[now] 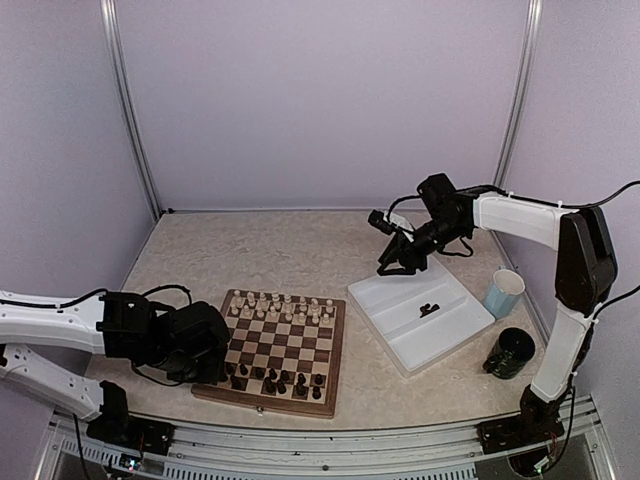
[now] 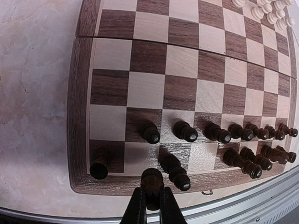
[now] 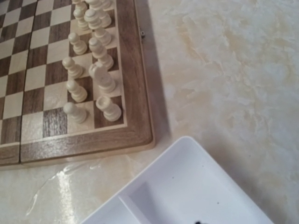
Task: Set up the chess pieces on the board
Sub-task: Place the knight at g8.
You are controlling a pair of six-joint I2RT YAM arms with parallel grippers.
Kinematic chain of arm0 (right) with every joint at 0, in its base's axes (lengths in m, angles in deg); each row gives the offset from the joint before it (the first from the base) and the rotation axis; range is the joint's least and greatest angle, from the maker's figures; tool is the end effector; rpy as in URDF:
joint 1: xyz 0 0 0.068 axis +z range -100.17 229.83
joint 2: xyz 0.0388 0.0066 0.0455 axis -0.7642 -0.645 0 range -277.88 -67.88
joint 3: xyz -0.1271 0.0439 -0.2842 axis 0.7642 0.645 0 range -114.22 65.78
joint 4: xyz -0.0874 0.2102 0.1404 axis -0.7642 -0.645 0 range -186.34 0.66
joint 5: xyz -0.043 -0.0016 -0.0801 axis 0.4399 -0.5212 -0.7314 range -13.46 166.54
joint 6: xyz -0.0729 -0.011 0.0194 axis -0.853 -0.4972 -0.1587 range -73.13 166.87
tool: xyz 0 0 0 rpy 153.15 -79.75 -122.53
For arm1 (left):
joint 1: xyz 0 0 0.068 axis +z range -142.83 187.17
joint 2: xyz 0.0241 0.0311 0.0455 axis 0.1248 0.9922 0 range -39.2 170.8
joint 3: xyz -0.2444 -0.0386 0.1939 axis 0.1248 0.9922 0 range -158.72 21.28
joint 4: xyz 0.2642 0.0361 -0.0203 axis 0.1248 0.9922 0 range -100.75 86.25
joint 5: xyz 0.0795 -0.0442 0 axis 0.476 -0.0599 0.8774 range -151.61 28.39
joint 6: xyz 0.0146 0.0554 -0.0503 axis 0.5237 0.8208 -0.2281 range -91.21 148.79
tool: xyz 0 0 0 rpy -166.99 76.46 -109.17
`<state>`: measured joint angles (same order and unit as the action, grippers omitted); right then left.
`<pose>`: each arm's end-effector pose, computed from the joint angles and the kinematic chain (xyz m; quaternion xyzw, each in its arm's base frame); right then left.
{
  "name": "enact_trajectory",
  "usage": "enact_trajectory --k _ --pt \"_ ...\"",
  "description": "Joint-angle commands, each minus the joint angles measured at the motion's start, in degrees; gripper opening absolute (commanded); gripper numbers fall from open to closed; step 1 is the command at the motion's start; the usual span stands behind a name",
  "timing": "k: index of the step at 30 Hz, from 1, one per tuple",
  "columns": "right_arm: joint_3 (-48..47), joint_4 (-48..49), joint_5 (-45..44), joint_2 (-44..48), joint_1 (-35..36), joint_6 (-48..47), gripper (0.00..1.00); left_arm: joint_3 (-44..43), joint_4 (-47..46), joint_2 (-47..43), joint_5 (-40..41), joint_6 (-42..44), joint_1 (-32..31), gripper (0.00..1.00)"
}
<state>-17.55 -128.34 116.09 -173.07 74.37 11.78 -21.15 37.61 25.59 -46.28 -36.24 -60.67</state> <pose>0.3617 0.2103 0.2635 -0.5267 0.7479 0.3042 0.2659 0.0872 -0.1693 0.2221 0.0016 0.9773 -0.0995 0.1869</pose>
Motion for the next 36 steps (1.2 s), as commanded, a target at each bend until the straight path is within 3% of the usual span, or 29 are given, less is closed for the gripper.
enact_trajectory --k 1,12,22,36 --pt "1.0 0.7 0.0 2.4 0.3 -0.4 0.41 1.1 -0.6 0.5 -1.1 0.6 0.5 0.02" --pt "1.3 0.7 0.0 2.4 0.3 -0.6 0.42 2.6 -5.1 2.7 -2.9 1.9 0.9 0.04" --pt "1.9 1.0 0.2 2.4 0.3 -0.6 0.41 1.1 -0.5 3.6 1.1 0.0 1.7 0.05" --pt "1.9 0.7 0.4 2.1 0.3 -0.6 0.42 1.4 -4.3 5.3 -0.9 2.4 2.3 0.13"
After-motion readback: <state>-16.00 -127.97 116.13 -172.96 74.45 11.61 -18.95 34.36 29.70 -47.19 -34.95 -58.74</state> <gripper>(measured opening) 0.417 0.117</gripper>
